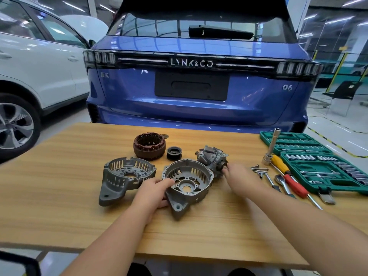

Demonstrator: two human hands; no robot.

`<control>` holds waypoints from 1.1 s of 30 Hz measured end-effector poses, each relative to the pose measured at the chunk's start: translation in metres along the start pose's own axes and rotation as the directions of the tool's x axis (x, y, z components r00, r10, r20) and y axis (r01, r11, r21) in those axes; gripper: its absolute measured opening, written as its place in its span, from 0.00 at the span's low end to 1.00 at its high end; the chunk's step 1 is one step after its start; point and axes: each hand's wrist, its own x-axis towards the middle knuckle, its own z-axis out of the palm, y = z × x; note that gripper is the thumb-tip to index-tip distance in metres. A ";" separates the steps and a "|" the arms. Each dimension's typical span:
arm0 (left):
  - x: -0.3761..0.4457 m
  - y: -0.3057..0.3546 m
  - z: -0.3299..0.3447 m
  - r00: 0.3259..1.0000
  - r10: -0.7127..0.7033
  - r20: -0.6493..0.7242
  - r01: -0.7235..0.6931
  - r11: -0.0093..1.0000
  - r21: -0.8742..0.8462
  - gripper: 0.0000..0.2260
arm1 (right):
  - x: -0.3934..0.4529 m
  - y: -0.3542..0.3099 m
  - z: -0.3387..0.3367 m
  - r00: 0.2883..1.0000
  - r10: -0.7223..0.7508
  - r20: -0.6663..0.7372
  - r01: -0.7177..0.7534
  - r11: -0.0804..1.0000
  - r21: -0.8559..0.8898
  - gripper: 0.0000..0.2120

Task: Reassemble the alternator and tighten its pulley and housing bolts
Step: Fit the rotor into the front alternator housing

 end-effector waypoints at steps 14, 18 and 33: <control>-0.015 -0.004 0.008 0.999 -0.031 0.026 0.031 1.000 -0.002 0.15 | -0.028 -0.004 -0.070 0.994 -0.110 0.005 0.106 0.945 -0.310 0.19; -0.019 -0.012 0.009 0.999 0.033 -0.032 -0.033 0.999 0.001 0.15 | -0.021 -0.017 -0.087 0.994 -0.111 0.024 0.112 0.928 -0.355 0.18; -0.028 -0.008 0.008 0.996 0.060 -0.071 -0.062 0.998 -0.029 0.11 | -0.023 -0.050 -0.144 0.990 -0.142 -0.004 0.128 0.907 -0.401 0.05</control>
